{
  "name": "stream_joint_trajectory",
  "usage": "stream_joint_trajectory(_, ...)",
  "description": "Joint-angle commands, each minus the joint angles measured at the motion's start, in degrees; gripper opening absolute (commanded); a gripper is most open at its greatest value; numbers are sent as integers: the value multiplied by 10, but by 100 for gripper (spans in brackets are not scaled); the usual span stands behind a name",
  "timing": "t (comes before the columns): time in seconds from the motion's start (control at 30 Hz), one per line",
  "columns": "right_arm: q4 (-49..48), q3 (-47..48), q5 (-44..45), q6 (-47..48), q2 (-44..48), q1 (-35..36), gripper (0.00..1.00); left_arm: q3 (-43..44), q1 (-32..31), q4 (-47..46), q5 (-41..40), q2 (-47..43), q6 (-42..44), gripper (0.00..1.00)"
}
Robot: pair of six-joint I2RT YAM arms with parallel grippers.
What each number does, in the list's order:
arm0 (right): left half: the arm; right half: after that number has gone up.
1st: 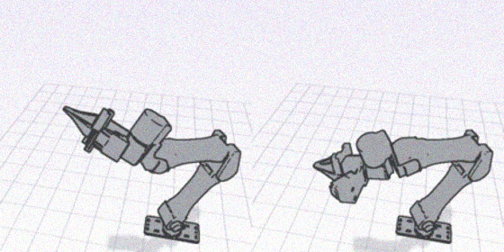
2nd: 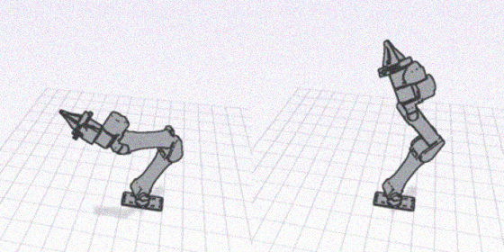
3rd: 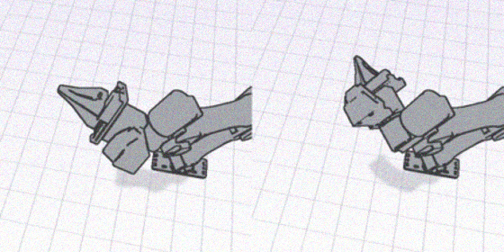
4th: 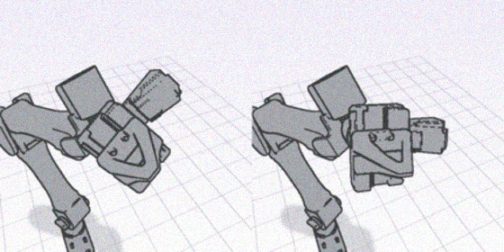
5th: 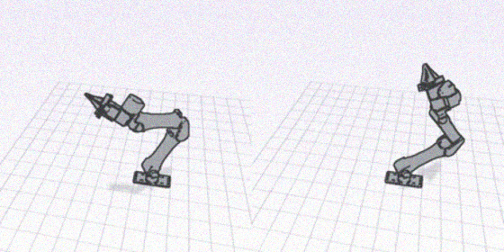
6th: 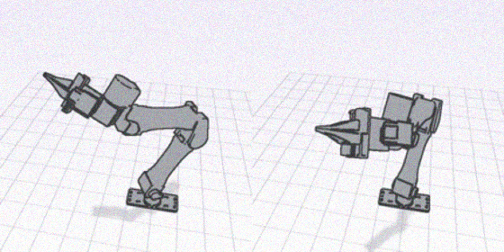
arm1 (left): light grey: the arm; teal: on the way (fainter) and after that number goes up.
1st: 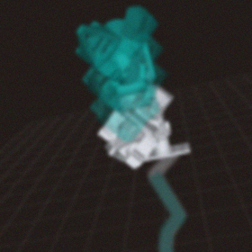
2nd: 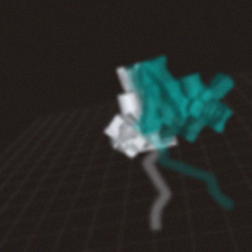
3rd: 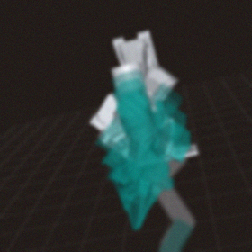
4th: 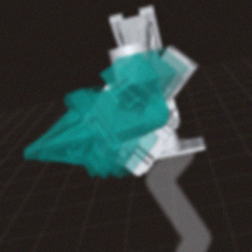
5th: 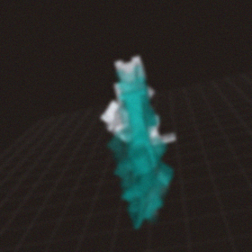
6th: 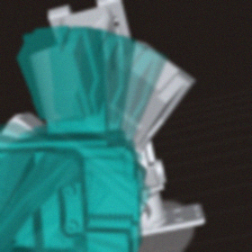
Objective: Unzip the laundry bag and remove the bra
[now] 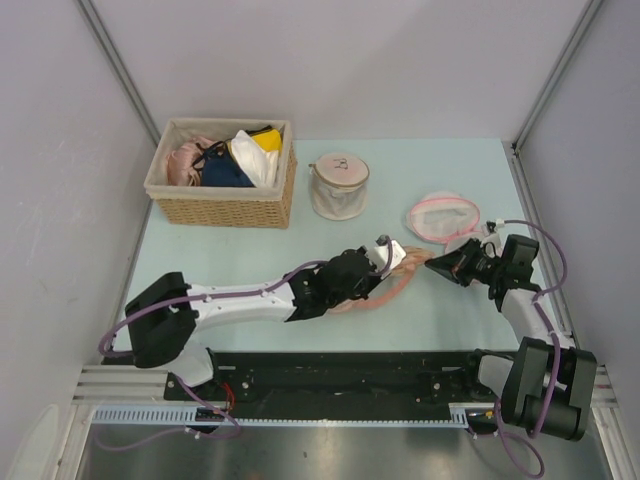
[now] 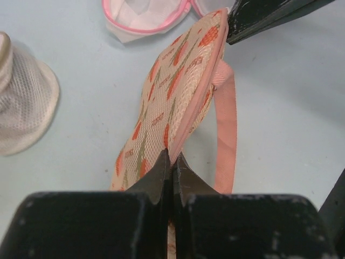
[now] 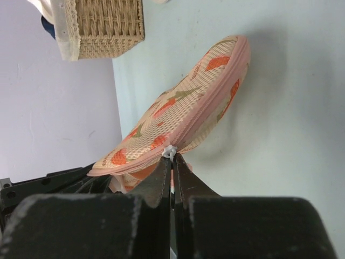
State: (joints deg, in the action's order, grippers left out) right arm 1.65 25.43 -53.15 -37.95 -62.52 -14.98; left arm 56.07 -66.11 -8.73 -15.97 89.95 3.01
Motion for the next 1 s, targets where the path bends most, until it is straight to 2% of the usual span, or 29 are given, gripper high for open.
stream_joint_trajectory(0.0, -61, 22, 22, 2, -15, -10, 0, 11, 7, 10, 29, -74, 70, 0)
stream_joint_trajectory(0.17, -82, 21, 21, -9, -34, -8, 0, 10, 19, 24, 65, -120, 97, 1)
stream_joint_trajectory(0.37, -85, 21, 16, -12, -30, -6, 0, -18, 59, 8, 172, -205, 56, 0)
stream_joint_trajectory(0.53, -129, 22, 26, -52, -37, 7, 0, -12, 66, 17, 176, -213, 41, 0)
stream_joint_trajectory(0.77, -241, 23, 40, -118, -65, 36, 0, -29, 121, -41, 212, -255, -24, 1)
stream_joint_trajectory(0.83, -267, 30, 12, -118, -88, 47, 0, -27, 123, -42, 210, -252, -27, 1)
stream_joint_trajectory(0.9, -251, 50, -1, -108, -99, 47, 0, -20, 123, -36, 199, -234, -27, 1)
stream_joint_trajectory(0.93, -232, 56, 0, -83, -97, 44, 6, -17, 123, -26, 194, -226, -27, 0)
stream_joint_trajectory(0.97, -174, 63, 7, -66, -92, 41, 21, -13, 123, -23, 180, -217, -27, 0)
